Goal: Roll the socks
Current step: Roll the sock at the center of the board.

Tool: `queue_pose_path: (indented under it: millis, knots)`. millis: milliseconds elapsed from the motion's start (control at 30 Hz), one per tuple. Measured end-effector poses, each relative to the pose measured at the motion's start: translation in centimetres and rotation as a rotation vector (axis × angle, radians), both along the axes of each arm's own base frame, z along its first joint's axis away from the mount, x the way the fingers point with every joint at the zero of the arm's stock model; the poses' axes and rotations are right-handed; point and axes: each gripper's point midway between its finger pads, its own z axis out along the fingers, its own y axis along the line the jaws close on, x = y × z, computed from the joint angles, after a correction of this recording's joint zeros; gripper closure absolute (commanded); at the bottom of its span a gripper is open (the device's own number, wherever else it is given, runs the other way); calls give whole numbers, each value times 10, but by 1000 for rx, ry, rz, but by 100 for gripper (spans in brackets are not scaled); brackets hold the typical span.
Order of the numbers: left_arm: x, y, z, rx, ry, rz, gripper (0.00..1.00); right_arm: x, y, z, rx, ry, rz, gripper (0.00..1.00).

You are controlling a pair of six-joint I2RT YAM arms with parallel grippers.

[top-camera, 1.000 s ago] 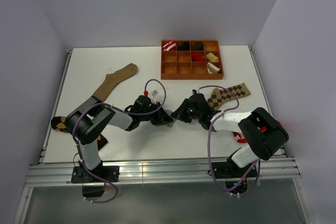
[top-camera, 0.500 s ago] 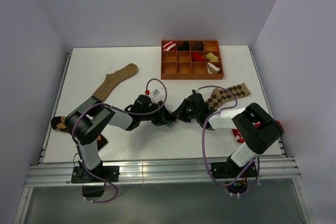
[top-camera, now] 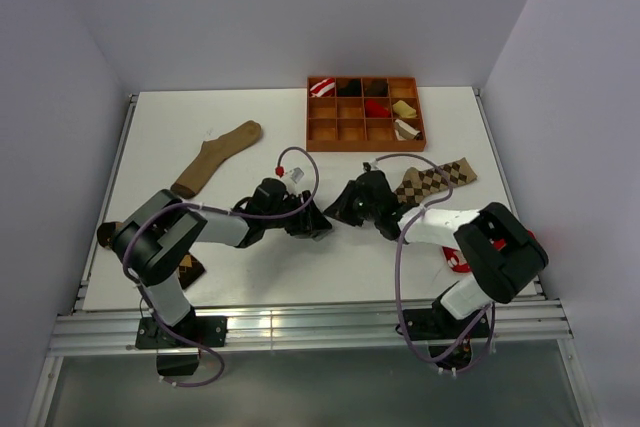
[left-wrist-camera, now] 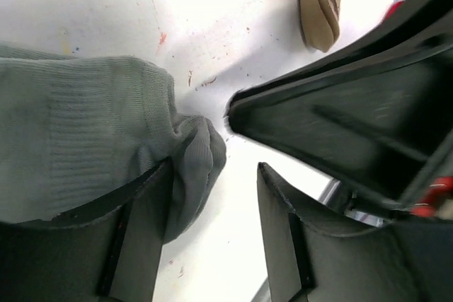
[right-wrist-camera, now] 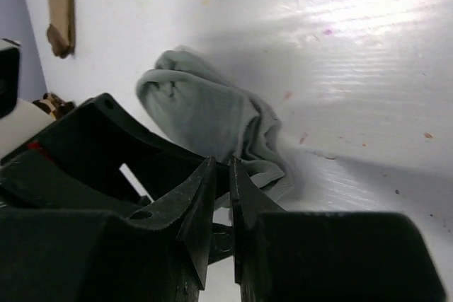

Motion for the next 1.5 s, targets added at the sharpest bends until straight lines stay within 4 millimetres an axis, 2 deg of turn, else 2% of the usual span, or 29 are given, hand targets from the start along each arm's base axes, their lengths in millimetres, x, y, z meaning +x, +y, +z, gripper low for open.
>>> queue_pose_path:
  millis: [133, 233, 400, 467, 533, 567, 667, 833, 967, 1233, 1500]
  knots:
    - [0, 3, 7, 44, -62, -9, 40, 6, 0, 20, -3, -54, 6, 78]
    - [1, 3, 18, 83, -137, -21, 38, 5, -8, 34, -24, -92, -5, 76]
    - [3, -2, 42, 166, -313, -40, 36, 5, -24, 67, -22, -195, -39, 65]
    - [3, -2, 45, 215, -385, -48, 35, 2, -35, 73, -28, -223, -61, 58]
    - [2, 0, 42, 282, -447, -61, 35, -1, -51, 73, -44, -240, -95, 52]
    - [0, 1, 40, 312, -474, -72, 35, -4, -60, 72, -52, -246, -112, 44]
    - [-5, 3, 33, 395, -552, -102, 36, -10, -80, 68, -68, -255, -152, 31]
    - [-10, 13, 22, 515, -651, -142, 36, -17, -115, 65, -77, -278, -240, 24]
    - [-16, 11, 19, 571, -719, -177, 36, -20, -133, 66, -74, -306, -291, 20]
    - [-22, 16, -13, 722, -768, -243, 40, -22, -142, 66, -67, -313, -301, 17]
    - [-13, 15, -14, 798, -823, -229, 45, -26, -143, 56, -57, -285, -285, 18]
